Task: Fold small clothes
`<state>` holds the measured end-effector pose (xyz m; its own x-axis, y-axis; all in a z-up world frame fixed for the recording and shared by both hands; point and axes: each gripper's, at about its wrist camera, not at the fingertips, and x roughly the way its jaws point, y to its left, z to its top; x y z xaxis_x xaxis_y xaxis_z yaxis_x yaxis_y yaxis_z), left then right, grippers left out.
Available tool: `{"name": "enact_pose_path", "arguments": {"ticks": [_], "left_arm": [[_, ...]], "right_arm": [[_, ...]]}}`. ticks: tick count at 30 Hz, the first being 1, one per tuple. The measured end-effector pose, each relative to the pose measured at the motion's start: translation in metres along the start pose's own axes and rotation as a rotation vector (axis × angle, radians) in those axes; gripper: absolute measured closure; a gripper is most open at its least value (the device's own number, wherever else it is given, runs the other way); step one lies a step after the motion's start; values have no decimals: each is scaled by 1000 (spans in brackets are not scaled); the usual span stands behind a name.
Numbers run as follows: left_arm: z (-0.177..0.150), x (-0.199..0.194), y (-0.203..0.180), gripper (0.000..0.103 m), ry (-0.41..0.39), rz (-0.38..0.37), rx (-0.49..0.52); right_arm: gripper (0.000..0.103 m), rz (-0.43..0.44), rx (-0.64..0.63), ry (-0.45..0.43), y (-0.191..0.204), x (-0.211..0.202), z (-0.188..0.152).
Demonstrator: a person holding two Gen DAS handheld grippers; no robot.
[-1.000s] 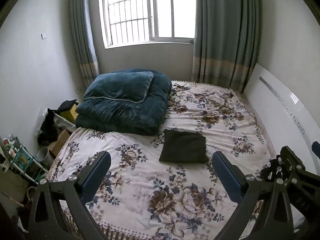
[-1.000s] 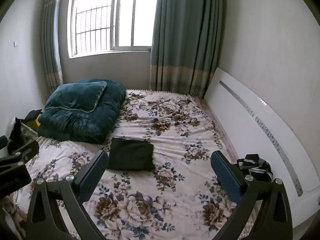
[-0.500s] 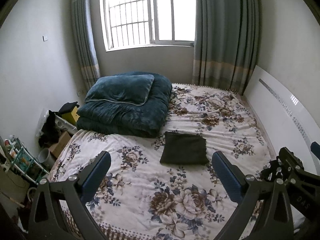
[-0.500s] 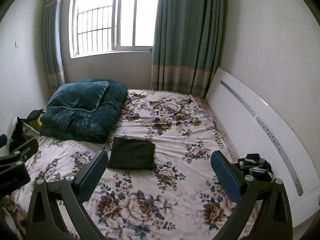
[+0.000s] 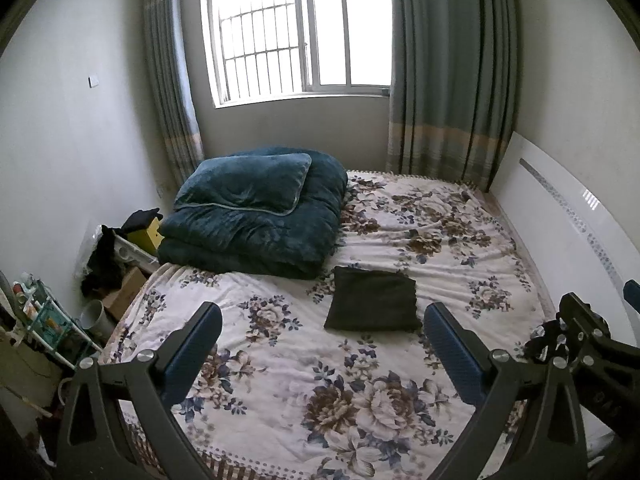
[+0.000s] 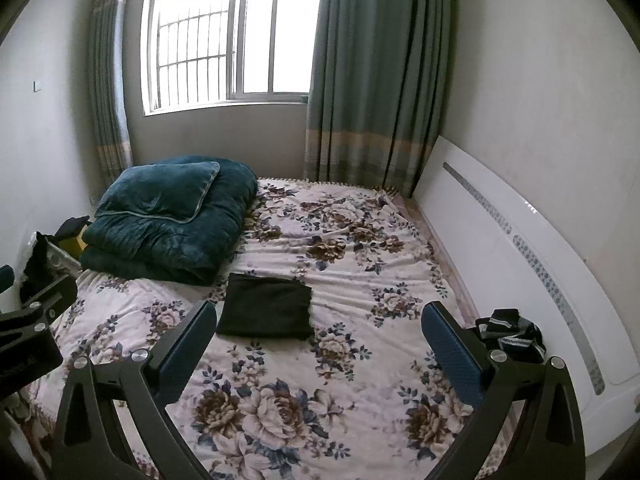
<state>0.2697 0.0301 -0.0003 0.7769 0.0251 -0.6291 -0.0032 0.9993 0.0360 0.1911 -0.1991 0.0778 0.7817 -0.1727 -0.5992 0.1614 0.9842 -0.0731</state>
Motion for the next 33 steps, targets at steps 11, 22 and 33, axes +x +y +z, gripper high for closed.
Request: {"name": "enact_pose_path", "arguments": {"ticks": [11, 22, 33], "left_arm": [[3, -3, 4, 0, -10, 24, 23], [8, -2, 6, 0, -23, 23, 22], [7, -4, 4, 0, -27, 24, 25]], "right_arm": [[0, 18, -16, 3, 10, -3, 1], [0, 33, -22, 2, 17, -4, 7], [0, 34, -21, 1, 16, -4, 9]]}}
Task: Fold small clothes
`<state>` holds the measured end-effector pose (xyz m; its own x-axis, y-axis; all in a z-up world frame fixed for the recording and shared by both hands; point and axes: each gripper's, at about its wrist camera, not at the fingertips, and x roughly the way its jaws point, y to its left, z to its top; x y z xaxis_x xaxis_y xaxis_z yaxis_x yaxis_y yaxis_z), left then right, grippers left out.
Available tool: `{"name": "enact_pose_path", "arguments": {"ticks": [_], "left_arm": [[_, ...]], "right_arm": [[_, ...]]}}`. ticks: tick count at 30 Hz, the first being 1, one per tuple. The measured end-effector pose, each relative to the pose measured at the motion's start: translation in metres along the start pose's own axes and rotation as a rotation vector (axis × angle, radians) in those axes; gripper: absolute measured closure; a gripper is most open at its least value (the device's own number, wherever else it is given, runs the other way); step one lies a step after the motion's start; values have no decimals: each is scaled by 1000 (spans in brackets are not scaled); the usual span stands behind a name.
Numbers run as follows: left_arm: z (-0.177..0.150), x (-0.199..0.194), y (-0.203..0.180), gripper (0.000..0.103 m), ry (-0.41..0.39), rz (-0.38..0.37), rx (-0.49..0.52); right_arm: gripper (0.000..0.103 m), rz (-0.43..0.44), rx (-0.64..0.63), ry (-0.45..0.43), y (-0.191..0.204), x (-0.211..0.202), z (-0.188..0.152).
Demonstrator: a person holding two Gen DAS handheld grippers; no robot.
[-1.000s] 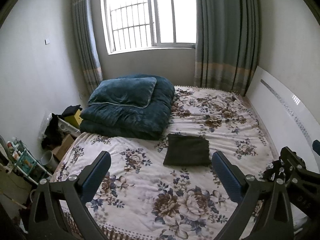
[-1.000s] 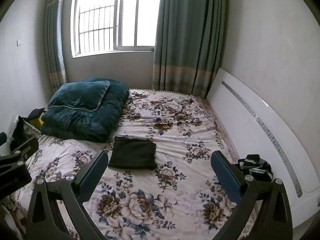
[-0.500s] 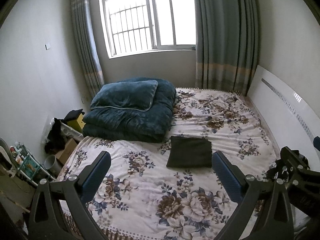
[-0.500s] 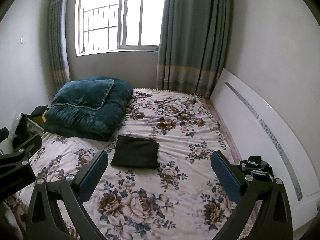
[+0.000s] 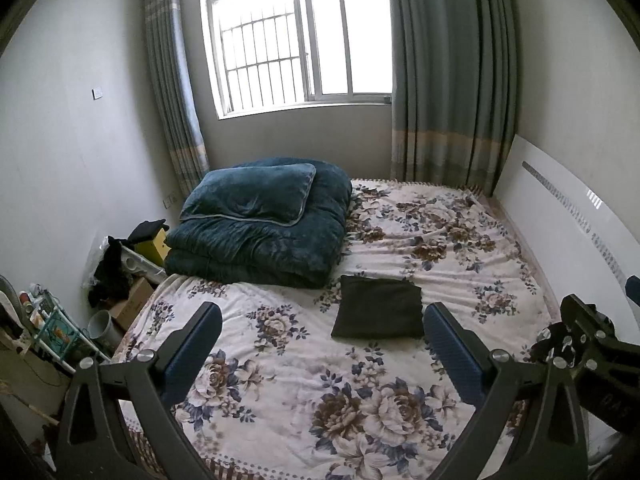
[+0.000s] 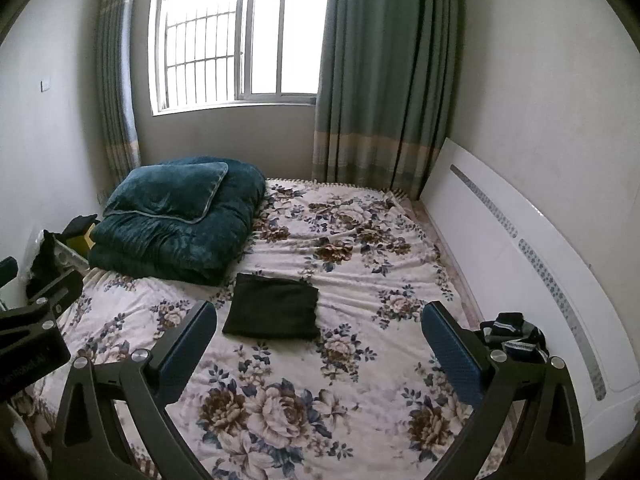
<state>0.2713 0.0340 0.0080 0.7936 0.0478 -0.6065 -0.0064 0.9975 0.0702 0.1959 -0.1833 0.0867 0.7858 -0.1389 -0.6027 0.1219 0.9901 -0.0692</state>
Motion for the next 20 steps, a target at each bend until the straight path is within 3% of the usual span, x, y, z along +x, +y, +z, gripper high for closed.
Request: {"name": "enact_pose_path", "arguments": {"ticks": [20], "left_arm": [[-2, -1, 0, 0, 1, 2, -2]], "right_arm": [[0, -4, 6, -3, -1, -2, -2]]}}
